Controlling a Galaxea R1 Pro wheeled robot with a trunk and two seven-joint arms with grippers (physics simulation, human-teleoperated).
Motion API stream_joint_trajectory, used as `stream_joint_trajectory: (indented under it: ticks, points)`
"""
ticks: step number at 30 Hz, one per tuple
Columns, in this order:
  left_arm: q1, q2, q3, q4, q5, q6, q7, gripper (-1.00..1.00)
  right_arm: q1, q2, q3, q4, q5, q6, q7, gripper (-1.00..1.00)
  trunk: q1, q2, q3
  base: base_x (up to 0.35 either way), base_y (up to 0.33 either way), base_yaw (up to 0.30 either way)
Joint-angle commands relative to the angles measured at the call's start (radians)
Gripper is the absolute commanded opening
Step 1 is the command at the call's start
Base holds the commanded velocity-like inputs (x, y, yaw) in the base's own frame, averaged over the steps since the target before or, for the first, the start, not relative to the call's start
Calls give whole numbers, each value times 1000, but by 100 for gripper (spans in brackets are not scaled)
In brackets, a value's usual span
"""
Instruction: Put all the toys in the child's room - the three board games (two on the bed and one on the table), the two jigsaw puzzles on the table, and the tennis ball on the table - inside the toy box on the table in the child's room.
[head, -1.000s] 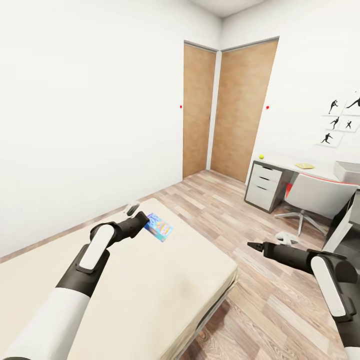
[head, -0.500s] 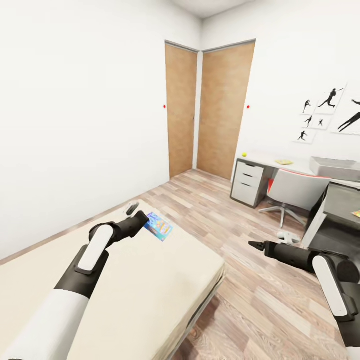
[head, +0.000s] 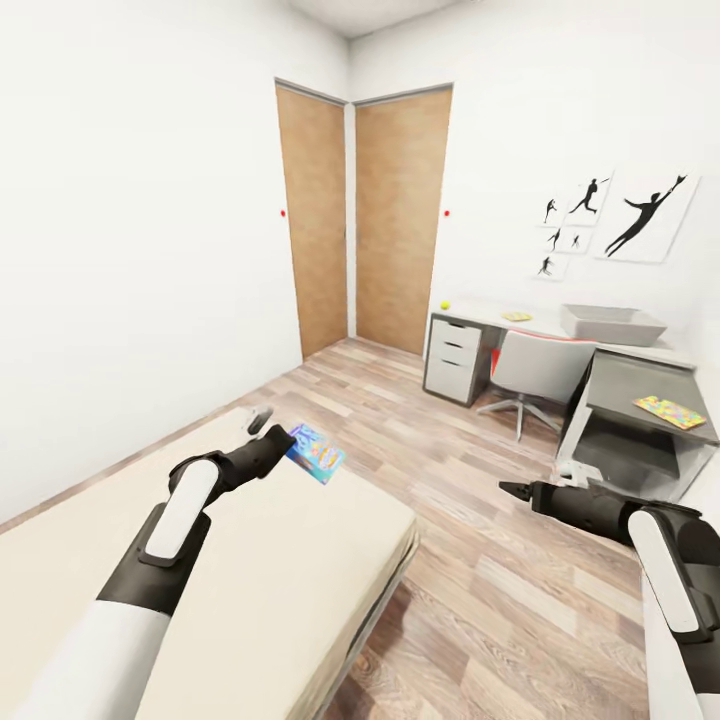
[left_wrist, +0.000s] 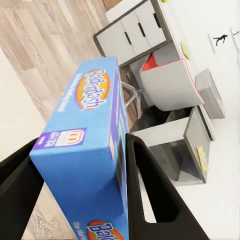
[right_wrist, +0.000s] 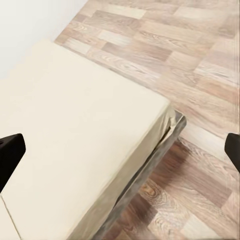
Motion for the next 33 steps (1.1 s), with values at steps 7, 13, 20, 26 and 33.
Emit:
stream_joint_trajectory:
  ticks: [7,13,20,26,33]
  points:
    - [26,1,40,-7,13,-1,-6,-100,-7,1,-1,13,9,4,9,100,1,-2,-2,0,0,-280]
    - [43,1,95,-9,12,0,-13,-100,-24,2,-1,38,9,4,7,100,1,-2,-2,0,0,-281]
    - [57,1,126,-9,11,0,-15,-100,-31,1,-1,49,10,4,6,100,1,-2,-2,0,0,-281]
    - [63,1,137,-9,11,-2,-18,-100,-33,1,0,53,11,4,6,100,1,-2,-2,0,0,-281]
    - [67,1,141,-8,10,-4,-18,-100,-34,2,2,54,12,4,7,100,1,-2,-2,0,0,-281]
